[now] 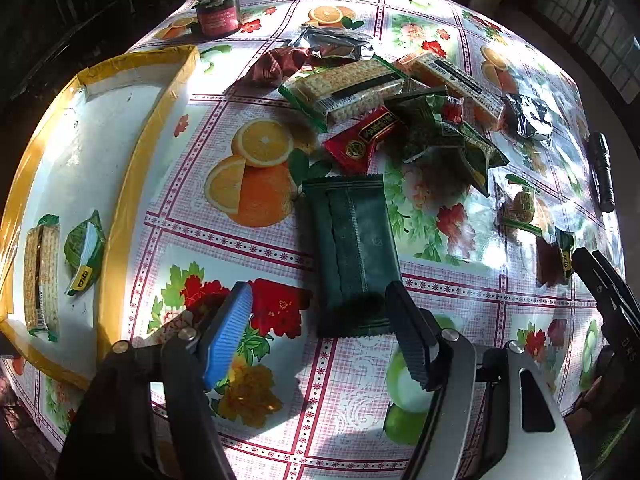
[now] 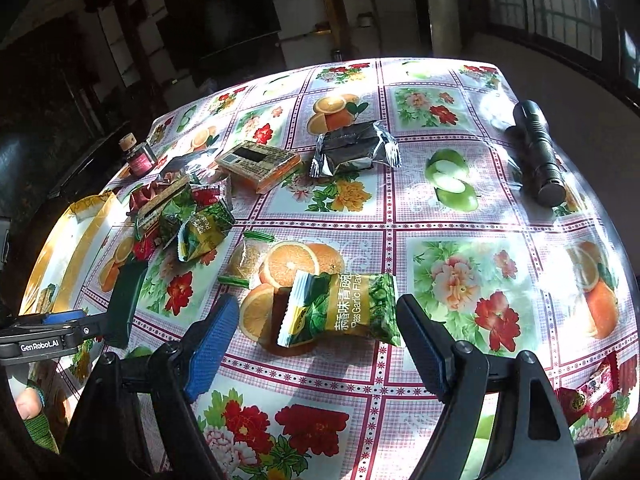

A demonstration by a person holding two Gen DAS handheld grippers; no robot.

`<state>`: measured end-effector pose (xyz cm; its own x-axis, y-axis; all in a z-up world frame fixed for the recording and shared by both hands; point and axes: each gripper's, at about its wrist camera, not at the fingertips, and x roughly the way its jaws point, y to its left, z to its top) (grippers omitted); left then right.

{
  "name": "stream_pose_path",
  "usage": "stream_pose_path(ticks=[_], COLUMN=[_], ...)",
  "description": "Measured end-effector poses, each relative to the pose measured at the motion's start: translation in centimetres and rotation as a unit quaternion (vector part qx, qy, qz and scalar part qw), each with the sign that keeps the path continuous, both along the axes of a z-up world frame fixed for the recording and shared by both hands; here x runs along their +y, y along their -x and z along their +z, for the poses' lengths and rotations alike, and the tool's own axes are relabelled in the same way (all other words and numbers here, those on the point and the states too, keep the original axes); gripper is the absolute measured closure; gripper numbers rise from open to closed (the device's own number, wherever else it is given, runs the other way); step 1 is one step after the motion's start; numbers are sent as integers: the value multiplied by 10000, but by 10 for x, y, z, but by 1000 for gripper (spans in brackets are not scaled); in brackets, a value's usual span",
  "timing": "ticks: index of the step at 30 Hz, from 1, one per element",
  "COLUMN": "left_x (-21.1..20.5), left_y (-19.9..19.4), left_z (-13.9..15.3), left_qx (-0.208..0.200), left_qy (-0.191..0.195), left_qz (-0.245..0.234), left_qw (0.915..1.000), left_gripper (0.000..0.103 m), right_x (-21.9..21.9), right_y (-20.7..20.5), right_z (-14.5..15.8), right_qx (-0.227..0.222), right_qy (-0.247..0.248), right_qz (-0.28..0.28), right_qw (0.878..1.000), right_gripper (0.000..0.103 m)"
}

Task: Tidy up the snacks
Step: 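Grasp the dark green pouch with the left tool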

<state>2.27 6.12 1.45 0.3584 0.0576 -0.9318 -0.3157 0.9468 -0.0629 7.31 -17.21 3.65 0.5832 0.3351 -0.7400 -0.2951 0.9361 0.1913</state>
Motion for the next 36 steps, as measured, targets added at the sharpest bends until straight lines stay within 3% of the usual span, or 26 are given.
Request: stream_pose_path(ticks=[17,19,21,23,24,31,36], left_x=[-16,-17,-20,-21,-20,-9,-6], left_y=[-31,-28,-24,-20,-19,-1,8], left_z=[-9,-9,-7,-5,-5,-2,-1], left_qx=[-94,-171,-252,-295,-316,-493,-483], left_qy=[-399,-408,-401,-376,-336,115,163], left_qz=[16,-27,-127,-199,-230,-451,-486], left_qw=[9992,9990,9988,9987,9987,9977,9975], left_gripper=[29,32,48,56,56,57,57], right_x=[12,14,17,18,17,10,4], right_y=[-20,-20,-20,-19,-18,-13,-3], right_z=[-18,-19,-19,-19,-19,-18,-16], right_qx=[284,278,263,235,223,209,174], right_qy=[222,282,368,415,416,191,-68], right_qz=[123,141,161,165,156,123,137], right_qw=[9993,9991,9988,9987,9988,9995,9997], right_gripper=[22,22,23,31,36,45,49])
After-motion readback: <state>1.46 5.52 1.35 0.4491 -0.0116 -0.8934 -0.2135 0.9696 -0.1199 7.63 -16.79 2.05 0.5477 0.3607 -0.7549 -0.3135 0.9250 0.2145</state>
